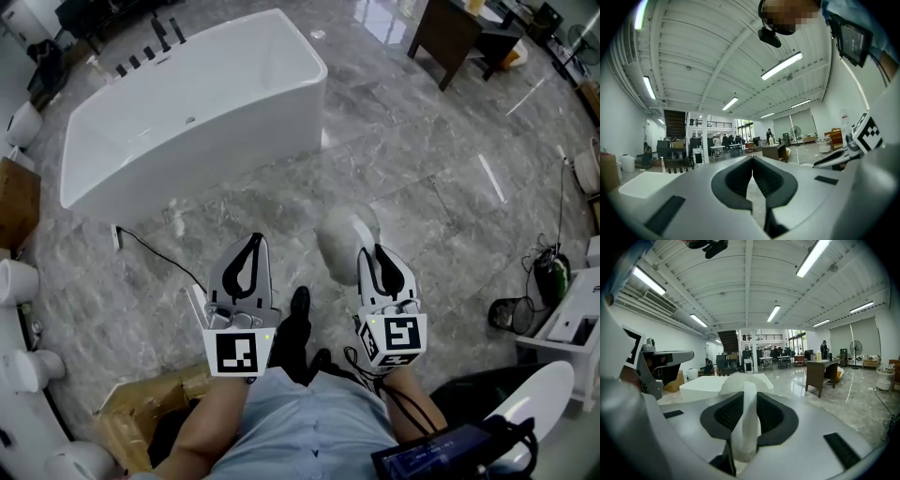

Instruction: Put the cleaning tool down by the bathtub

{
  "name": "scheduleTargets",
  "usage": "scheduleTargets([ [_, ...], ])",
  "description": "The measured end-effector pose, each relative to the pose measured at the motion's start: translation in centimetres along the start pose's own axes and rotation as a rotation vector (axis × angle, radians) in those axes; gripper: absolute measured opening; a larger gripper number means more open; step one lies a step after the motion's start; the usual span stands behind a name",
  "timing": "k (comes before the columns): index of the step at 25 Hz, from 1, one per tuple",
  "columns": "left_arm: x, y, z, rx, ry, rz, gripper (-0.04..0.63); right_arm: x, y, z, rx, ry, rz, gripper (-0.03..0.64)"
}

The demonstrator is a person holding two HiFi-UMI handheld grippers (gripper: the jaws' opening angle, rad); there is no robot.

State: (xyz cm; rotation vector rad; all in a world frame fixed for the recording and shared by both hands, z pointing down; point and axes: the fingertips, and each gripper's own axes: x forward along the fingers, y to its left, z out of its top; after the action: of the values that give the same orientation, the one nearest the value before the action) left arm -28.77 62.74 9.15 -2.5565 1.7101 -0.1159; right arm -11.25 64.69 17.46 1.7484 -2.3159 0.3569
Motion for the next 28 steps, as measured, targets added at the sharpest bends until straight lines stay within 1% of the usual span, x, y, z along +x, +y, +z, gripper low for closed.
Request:
scheduleTargets([
  [3,2.9,1.8,0.5,0.010,-0.015,0.000,0.017,3.4,-0.3,1.8,-0.002,-0.010,0.004,0.097],
  [6,5.1,3.5,0.9,-0.007,-0.028,0.009,0.017,6.3,-0.4,3.1,-0.003,-0.015,0.007,0.097],
  [8,6.3,4.8,1.3,-0.004,-0.043,0.008,0.017,7.9,-0.1,4.2,-0.009,-0.020,0.008,0.097],
  [12,8.3,6.7,2.4,-0.002,-0.067,-0.007,0.017,10.4,0.5,6.3,-0.015,-0.030,0.002,0.097],
  [16,10.8,7.3,2.3,-0.001,-0.058,-0.022,0.017,12.0,-0.2,7.7,-0.017,-0.049,-0.011,0.097],
  [20,13.8,6.8,2.0,-0.003,-0.061,-0.039,0.017,13.7,-2.2,8.1,-0.019,-0.048,-0.027,0.097],
  [23,16.5,6.3,1.4,0.004,-0.048,-0.055,0.017,15.5,-4.4,8.3,-0.014,-0.047,-0.043,0.097],
  [28,23.2,5.4,0.7,0.000,-0.023,-0.072,0.017,20.3,-8.9,9.4,0.002,-0.043,-0.052,0.097],
])
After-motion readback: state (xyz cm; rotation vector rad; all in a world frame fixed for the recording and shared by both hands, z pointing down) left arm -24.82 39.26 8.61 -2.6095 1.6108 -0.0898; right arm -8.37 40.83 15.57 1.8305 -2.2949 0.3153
